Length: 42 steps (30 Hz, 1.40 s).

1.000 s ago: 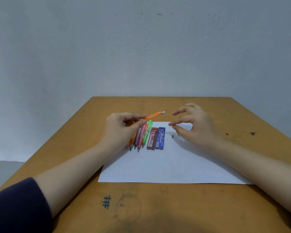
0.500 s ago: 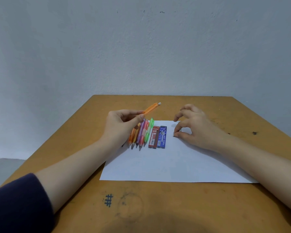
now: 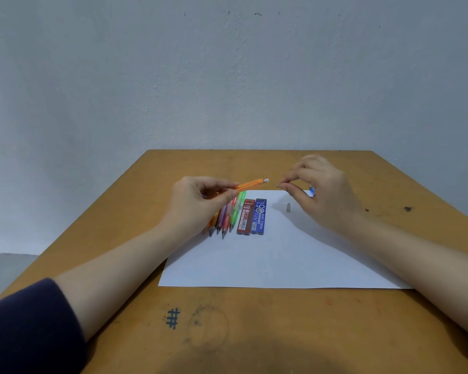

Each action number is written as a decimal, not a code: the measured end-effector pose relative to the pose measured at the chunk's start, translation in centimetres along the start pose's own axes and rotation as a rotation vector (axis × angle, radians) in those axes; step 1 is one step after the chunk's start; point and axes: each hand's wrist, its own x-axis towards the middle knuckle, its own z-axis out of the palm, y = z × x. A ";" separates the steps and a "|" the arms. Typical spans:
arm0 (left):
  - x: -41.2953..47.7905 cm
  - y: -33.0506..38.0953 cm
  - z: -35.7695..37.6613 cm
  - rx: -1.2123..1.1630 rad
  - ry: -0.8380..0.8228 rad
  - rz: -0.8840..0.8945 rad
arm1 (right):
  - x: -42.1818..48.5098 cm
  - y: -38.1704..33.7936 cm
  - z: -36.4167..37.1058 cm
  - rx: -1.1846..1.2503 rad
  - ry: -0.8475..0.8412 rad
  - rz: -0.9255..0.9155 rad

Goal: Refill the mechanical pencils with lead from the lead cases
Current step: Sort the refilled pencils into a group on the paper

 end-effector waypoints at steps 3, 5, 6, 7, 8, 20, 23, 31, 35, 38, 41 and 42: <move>0.0 0.0 0.0 0.049 -0.025 0.051 | -0.1 -0.2 0.0 0.008 0.015 -0.003; 0.0 -0.1 0.1 0.046 -0.028 0.069 | -0.1 -0.2 0.1 0.023 0.017 -0.007; 0.0 -0.1 0.1 0.043 -0.029 0.075 | -0.1 -0.2 0.1 0.029 0.017 -0.010; 0.0 -0.1 0.1 0.044 -0.032 0.082 | -0.2 -0.2 0.2 0.034 0.019 -0.015; 0.0 -0.1 0.1 0.047 -0.035 0.088 | -0.2 -0.2 0.2 0.035 0.022 -0.021; 0.0 -0.4 0.1 0.097 -0.063 0.145 | -0.2 0.1 0.5 0.042 0.023 -0.047; -0.1 -0.4 0.0 0.104 -0.066 0.164 | -0.1 0.0 0.4 0.048 0.019 -0.065; -0.2 -0.3 0.0 0.149 -0.027 0.211 | 0.0 0.0 0.4 -0.003 0.011 -0.148; -0.2 -0.4 0.0 0.142 -0.013 0.217 | -0.1 -0.2 0.4 0.015 0.000 -0.117; -0.2 -0.5 0.0 0.127 -0.019 0.230 | -0.1 -0.2 0.4 0.034 0.002 -0.093; -0.3 -0.4 0.0 0.129 -0.013 0.271 | -0.1 -0.3 0.4 0.060 0.009 -0.061; -0.4 -0.4 0.1 0.124 -0.010 0.288 | -0.2 -0.5 0.4 0.073 0.014 -0.045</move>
